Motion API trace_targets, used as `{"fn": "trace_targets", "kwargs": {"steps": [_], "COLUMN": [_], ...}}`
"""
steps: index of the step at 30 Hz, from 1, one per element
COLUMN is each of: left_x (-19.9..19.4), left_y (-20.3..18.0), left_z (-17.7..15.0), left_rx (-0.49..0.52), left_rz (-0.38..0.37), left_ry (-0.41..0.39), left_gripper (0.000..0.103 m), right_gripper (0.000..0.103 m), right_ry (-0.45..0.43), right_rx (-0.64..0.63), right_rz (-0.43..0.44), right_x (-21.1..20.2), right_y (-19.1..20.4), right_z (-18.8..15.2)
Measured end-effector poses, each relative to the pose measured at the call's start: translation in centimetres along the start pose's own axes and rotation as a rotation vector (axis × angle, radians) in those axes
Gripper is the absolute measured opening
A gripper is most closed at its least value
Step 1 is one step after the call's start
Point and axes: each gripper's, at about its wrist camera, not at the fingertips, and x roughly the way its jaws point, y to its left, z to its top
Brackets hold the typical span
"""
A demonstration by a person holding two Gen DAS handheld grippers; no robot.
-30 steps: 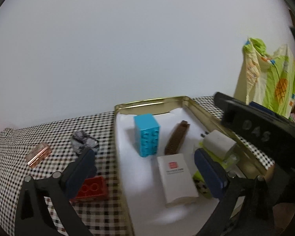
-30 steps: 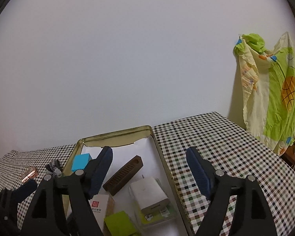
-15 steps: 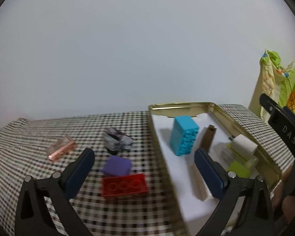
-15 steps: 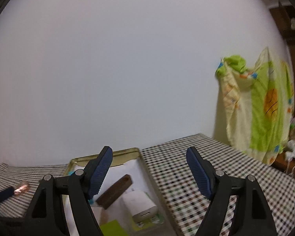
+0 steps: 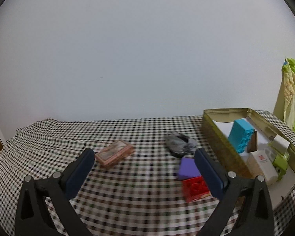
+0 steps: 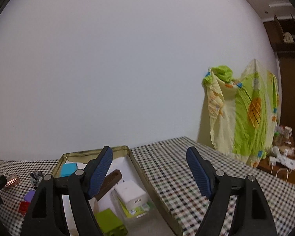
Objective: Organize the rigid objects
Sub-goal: 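Withdraw both tools from the tin toward the red brick and purple cube, then grasp the red Lego brick with the right tool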
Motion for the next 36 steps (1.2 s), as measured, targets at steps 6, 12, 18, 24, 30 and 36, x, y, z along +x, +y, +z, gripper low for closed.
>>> {"fn": "trace_targets", "kwargs": {"steps": [6,12,18,24,30,36], "left_x": [0.2,0.7,1.2,2.0,2.5,3.7], "left_y": [2.8,4.1,6.1,8.1,11.4,13.4], "left_z": [-0.3,-0.4,-0.5,-0.6,-0.8,-1.2], "left_rx": [-0.018,-0.041,-0.071,-0.078,-0.12,-0.176], "left_rz": [0.023,0.045,0.049,0.084,0.128,0.145], "left_ry": [0.003,0.022,0.043,0.059,0.093,0.159], "left_gripper": [0.102,0.102,0.102,0.102,0.102,0.102], "right_gripper": [0.079,0.079,0.079,0.079,0.079,0.079], "right_ry": [0.015,0.041,0.066,0.156,0.267,0.422], "right_rx": [-0.017,-0.036,-0.084,-0.101,-0.139,-0.158], "right_rz": [0.016,0.081,0.198,0.314,0.411,0.449], "right_x": [-1.3,-2.6,-4.3,-4.3,-3.4,-1.1], "right_y": [1.7,4.8,9.5,13.6,17.1,19.4], "right_z": [-0.6,-1.2,-2.1,-2.8,-3.7,-4.9]}}
